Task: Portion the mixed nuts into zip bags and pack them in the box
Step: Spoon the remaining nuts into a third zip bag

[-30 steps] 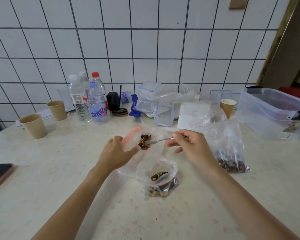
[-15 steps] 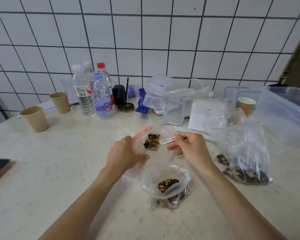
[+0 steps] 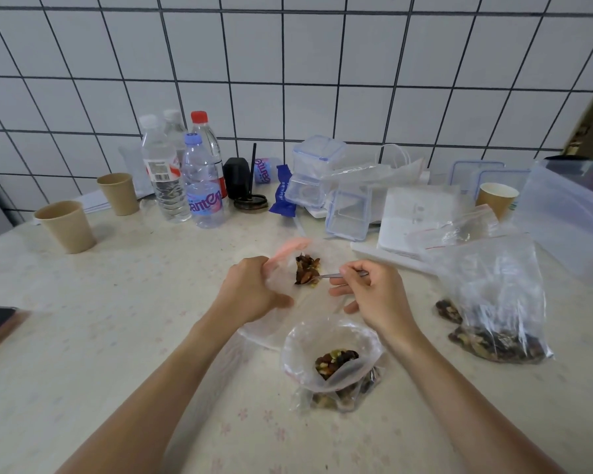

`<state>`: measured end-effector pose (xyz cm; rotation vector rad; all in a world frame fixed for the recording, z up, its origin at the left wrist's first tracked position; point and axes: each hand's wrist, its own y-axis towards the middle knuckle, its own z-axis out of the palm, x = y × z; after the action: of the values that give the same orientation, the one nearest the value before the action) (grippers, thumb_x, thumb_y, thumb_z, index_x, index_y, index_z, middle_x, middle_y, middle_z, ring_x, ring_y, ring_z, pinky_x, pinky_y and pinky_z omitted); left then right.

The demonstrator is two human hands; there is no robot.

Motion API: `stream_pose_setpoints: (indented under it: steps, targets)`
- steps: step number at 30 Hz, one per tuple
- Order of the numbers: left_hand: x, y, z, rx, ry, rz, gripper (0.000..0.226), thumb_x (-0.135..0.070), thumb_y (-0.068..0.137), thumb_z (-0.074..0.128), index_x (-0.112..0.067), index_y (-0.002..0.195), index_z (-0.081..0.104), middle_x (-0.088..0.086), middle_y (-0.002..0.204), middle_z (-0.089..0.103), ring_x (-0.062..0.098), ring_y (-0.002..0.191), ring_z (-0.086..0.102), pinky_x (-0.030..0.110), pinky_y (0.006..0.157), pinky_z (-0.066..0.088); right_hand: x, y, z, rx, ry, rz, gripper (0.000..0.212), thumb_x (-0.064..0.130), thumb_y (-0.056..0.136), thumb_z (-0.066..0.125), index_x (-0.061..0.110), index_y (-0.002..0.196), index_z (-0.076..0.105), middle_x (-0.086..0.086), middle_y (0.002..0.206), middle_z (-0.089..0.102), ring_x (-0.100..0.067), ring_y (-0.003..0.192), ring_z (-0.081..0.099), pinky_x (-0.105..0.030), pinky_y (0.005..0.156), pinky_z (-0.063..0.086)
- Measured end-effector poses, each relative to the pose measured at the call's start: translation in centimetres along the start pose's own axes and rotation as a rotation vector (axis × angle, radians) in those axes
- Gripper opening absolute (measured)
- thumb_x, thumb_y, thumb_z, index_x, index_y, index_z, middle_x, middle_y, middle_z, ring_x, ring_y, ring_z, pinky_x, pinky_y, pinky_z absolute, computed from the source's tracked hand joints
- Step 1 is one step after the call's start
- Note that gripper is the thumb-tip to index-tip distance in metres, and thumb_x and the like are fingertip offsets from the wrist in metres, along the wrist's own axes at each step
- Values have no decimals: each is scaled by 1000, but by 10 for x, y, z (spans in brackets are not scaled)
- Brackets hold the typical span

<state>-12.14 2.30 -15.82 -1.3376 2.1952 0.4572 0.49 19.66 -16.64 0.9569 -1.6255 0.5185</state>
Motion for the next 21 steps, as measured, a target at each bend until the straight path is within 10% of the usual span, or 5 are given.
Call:
stream_pose_setpoints:
  steps: [12, 21]
  targets:
    - [4, 2, -6, -228, -212, 53, 19, -19, 94, 67, -24, 112, 72, -13, 83, 65, 3, 78, 58, 23, 62, 44, -4, 0, -2, -41, 179, 126, 12, 14, 104, 60, 8, 104, 70, -7, 89, 80, -20, 80, 79, -36, 57, 59]
    - [6, -5, -3, -269, 89, 37, 32, -26, 91, 66, -25, 124, 63, -1, 108, 70, 23, 90, 64, 38, 74, 56, -5, -3, -10, -10, 121, 51, 12, 15, 103, 60, 11, 100, 71, -3, 90, 80, -19, 82, 79, -39, 59, 61]
